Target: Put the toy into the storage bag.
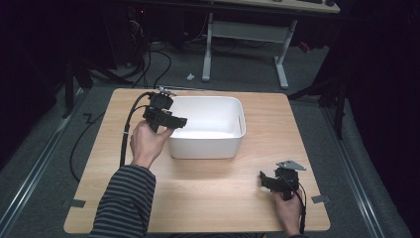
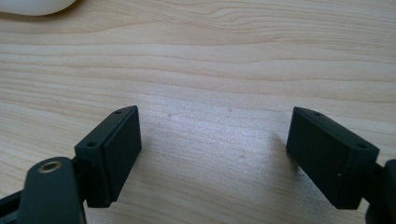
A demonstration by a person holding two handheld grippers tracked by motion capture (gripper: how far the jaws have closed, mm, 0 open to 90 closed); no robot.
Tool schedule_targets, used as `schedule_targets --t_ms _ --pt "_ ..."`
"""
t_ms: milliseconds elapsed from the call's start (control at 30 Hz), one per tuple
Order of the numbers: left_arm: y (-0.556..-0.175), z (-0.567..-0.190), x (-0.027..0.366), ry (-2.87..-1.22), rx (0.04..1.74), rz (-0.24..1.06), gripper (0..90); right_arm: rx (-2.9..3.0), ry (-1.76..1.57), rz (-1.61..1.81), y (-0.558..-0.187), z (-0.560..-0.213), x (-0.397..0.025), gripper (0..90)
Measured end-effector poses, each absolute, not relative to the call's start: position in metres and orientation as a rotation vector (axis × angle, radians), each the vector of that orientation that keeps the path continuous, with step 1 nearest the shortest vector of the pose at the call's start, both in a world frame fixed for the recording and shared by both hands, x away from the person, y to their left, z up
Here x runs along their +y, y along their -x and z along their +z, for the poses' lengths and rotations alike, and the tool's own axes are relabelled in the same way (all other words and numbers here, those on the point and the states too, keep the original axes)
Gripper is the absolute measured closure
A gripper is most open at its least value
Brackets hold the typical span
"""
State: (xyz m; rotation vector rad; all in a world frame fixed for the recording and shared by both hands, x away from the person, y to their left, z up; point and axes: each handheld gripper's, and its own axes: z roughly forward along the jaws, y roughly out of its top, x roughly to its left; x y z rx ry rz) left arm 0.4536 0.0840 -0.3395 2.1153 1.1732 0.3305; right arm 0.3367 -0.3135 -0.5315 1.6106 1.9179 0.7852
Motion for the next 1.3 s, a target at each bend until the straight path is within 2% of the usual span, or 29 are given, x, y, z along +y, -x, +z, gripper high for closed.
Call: schedule_targets --t_ms 700,1300 --pt "-0.426 -0.322 0.127 -2.049 1.153 0.412 38.8 1.919 -1.612 0.784 -0.337 -0.531 -0.313 17.9" --pt "-0.401 -0.328 0.170 -2.002 1.189 0.459 38.8 1.917 -1.613 0.782 -0.337 -0.531 -0.313 17.9"
